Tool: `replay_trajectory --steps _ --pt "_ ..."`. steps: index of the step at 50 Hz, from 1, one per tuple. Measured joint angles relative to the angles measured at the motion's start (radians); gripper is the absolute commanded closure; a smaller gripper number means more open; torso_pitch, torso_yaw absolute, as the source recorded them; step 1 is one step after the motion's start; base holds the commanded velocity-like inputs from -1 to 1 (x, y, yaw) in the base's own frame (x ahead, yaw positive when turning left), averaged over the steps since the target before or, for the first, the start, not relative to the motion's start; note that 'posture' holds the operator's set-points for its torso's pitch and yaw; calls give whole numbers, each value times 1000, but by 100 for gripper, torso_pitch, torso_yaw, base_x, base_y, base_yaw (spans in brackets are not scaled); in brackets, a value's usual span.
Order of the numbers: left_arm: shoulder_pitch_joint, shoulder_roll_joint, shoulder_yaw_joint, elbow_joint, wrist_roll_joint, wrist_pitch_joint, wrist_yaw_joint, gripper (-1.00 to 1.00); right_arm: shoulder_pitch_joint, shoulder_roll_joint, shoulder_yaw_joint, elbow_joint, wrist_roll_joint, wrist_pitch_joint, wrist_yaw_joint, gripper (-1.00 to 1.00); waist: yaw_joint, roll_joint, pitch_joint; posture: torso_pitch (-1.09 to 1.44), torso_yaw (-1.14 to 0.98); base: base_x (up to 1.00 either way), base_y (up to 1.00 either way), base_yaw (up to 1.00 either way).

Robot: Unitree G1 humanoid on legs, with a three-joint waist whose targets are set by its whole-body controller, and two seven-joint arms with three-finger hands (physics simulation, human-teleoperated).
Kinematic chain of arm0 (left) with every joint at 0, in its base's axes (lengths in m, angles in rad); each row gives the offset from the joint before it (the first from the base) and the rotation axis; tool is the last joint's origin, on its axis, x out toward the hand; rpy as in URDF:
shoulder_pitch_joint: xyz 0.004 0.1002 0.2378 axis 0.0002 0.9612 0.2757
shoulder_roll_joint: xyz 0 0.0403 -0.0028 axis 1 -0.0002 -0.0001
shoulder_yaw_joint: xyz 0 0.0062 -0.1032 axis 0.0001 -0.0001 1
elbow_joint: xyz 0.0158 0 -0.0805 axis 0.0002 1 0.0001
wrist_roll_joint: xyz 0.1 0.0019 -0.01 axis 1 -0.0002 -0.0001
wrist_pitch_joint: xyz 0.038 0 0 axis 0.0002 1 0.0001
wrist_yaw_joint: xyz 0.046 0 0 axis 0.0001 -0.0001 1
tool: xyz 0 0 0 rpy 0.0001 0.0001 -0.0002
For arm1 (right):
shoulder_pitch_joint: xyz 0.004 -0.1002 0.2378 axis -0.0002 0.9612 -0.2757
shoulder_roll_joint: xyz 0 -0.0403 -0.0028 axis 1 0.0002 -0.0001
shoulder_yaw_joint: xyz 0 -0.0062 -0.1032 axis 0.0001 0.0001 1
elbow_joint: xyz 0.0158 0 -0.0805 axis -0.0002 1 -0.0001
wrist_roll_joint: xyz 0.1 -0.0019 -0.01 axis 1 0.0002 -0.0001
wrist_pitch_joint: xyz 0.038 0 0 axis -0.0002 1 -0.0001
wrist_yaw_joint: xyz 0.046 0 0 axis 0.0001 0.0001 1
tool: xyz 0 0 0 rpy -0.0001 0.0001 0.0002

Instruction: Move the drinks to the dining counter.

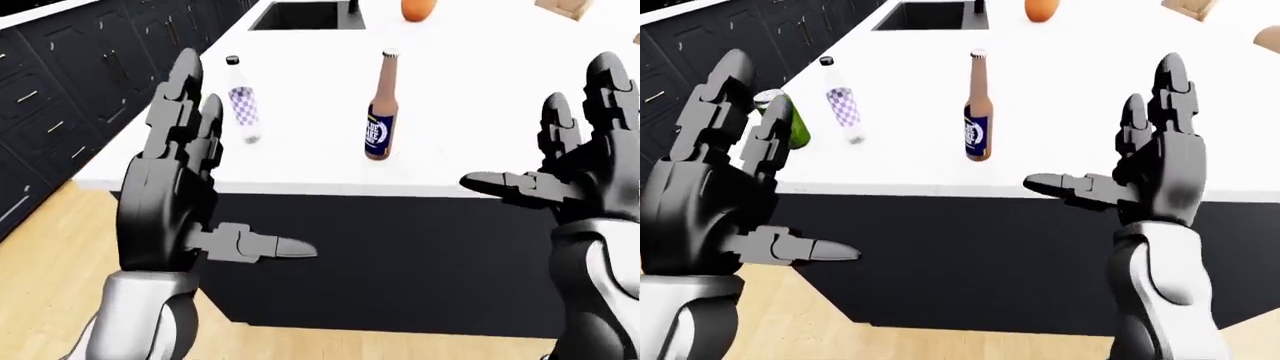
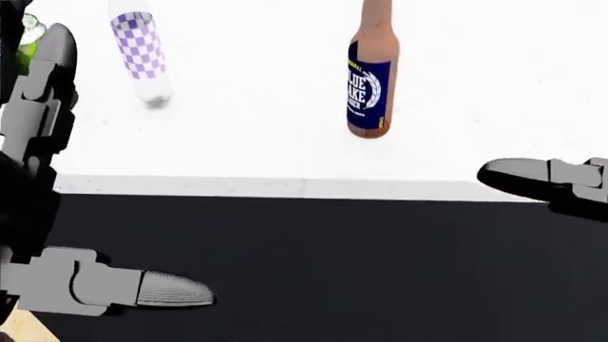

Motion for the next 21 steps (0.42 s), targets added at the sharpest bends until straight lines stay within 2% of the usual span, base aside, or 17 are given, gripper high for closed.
replay_trajectory --steps 2,4,6,10,13,17,21 --pt "8 -70 26 1 37 35 -42 -100 33 -13 -38 -30 40 9 -7 -100 -1 0 2 0 0 0 0 0" --pt "12 -148 84 3 80 76 -97 -100 73 -16 -63 -56 73 3 -9 -100 -2 -3 5 0 0 0 0 0" --pt "11 -229 164 6 135 113 -158 -100 94 -21 -94 -88 113 18 -13 -100 -4 -4 9 0 0 0 0 0" --pt "-7 -352 337 11 219 163 -239 -100 132 -64 -210 -193 241 60 -53 -100 -1 -12 11 0 0 0 0 0" --pt "-10 -383 406 10 243 163 -248 -100 215 -140 -255 -213 374 -1 -123 -100 -1 -24 10 0 0 0 0 0" --pt "29 -399 421 17 247 113 -253 -100 354 -220 -294 -207 552 -132 -223 -100 -1 -34 13 0 0 0 0 0" --pt "66 -367 450 18 224 65 -231 -100 448 -222 -342 -204 632 -240 -255 -100 -3 -40 18 0 0 0 0 0"
